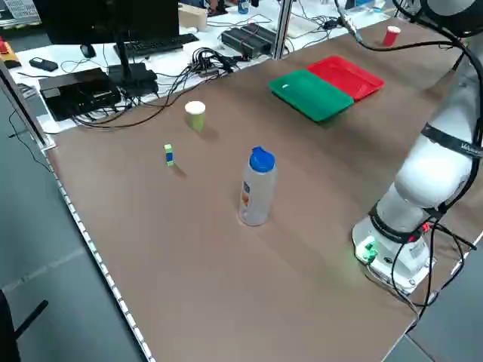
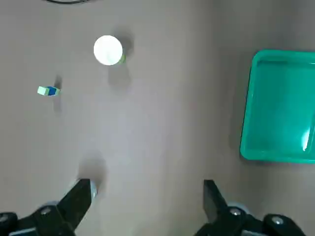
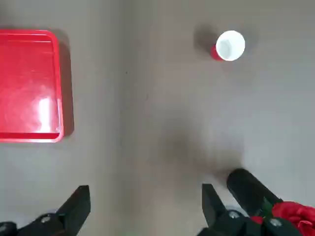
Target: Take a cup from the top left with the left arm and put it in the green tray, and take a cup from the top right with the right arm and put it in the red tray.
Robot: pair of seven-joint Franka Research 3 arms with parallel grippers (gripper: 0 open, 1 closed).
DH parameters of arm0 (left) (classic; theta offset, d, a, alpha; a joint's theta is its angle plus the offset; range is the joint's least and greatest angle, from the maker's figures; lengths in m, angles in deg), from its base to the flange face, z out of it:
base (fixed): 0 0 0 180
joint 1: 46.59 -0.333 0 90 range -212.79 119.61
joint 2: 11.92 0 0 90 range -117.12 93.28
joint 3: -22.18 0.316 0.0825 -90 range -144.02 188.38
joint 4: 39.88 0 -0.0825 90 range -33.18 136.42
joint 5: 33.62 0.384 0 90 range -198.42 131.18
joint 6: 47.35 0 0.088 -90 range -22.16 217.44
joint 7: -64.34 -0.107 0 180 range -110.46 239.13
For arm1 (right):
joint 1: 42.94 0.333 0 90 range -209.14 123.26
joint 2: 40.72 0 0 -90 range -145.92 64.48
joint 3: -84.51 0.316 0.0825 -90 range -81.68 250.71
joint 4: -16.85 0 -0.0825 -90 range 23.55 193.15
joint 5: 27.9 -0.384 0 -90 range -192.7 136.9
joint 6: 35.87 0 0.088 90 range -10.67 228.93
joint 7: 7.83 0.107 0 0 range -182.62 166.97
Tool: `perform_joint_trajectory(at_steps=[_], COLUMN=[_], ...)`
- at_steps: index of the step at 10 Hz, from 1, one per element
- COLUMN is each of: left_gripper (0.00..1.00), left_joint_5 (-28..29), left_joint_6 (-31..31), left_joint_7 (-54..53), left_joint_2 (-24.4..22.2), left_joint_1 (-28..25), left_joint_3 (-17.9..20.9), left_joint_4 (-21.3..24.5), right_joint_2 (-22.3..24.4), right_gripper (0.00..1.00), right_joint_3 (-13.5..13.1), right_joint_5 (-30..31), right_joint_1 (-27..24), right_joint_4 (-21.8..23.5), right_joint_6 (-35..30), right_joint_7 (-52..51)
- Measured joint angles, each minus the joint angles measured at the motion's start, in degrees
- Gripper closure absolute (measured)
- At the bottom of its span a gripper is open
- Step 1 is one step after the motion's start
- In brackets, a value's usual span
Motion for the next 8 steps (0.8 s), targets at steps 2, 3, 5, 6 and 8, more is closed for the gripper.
perform_joint_trajectory(at_steps=[2, 3, 5, 6, 8], left_gripper=[0.0, 0.0, 0.0, 0.0, 0.0], left_joint_5=[0.0, 0.0, 0.6, 1.4, 2.3], left_joint_6=[0.0, 0.0, 0.9, 3.1, 7.5], left_joint_7=[-0.1, -0.3, -0.5, -0.5, -0.3], left_joint_2=[0.0, 0.2, 2.4, 4.3, 8.0], left_joint_1=[-0.2, -0.4, -0.7, -0.7, -1.3], left_joint_3=[0.1, 0.2, 0.5, 0.5, 0.7], left_joint_4=[0.0, 0.1, 0.5, 0.6, 0.7], right_joint_2=[0.0, 0.0, 0.0, 0.0, -0.1], right_gripper=[0.0, 0.0, 0.0, 0.0, 0.0], right_joint_3=[0.0, 0.0, 0.0, 0.0, 0.0], right_joint_5=[0.0, 0.0, 0.0, 0.0, 0.0], right_joint_1=[0.0, 0.0, 0.0, 0.0, 0.0], right_joint_4=[0.0, 0.0, 0.0, 0.0, 0.1], right_joint_6=[0.0, 0.0, 0.0, 0.0, 0.5], right_joint_7=[0.0, 0.0, 0.0, 0.0, 0.0])
